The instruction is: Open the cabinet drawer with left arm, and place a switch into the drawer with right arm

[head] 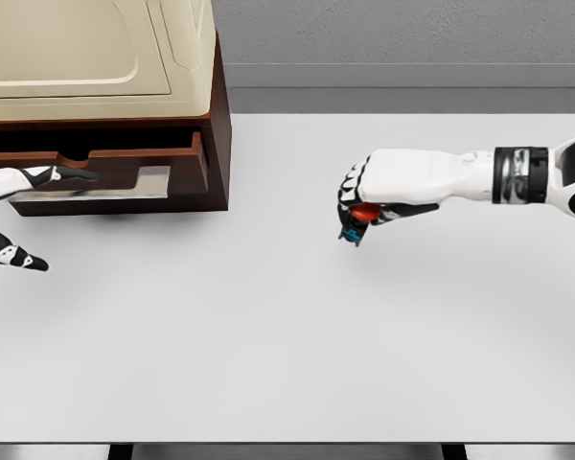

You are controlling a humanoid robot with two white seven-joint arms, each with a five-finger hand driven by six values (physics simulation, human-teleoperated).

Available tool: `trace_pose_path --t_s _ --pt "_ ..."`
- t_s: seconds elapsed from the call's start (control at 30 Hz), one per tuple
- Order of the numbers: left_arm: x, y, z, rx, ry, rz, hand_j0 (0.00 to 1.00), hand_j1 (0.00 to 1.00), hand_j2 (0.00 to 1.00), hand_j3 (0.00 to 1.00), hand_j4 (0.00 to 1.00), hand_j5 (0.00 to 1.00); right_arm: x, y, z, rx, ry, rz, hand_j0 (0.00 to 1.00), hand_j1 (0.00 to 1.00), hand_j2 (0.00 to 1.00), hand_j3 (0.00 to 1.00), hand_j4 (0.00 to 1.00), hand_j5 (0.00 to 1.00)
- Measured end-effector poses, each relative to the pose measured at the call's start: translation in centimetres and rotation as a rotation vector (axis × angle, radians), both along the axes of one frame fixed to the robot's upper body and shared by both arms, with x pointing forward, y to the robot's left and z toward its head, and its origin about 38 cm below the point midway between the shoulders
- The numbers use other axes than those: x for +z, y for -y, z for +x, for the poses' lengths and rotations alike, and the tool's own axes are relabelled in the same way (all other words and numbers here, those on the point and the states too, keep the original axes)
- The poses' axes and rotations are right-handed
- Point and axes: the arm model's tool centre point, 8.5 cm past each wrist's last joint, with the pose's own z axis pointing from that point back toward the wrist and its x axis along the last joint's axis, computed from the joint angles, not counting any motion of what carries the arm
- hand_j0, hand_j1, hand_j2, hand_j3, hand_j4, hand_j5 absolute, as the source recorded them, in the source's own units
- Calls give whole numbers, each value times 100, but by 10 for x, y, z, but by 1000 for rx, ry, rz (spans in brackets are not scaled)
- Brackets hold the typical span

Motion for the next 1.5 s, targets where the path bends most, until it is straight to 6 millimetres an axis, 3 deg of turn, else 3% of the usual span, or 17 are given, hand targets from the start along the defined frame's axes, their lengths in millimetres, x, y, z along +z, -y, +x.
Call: trace_pose_path --t_s 0.67,1.17,1.5 --pt "-19 -2 -1 13 -41 -9 100 100 100 100 100 100 12 -27 3 46 -6 64 43 43 43 43 43 43" --pt "-13 0 -8 31 -76 -53 100 100 100 100 100 100 26 -36 11 48 -8 104 43 43 43 43 43 43" --pt "-13 2 -20 -3 -106 -12 100 100 100 100 100 100 43 -63 12 105 18 128 43 43 43 43 43 43"
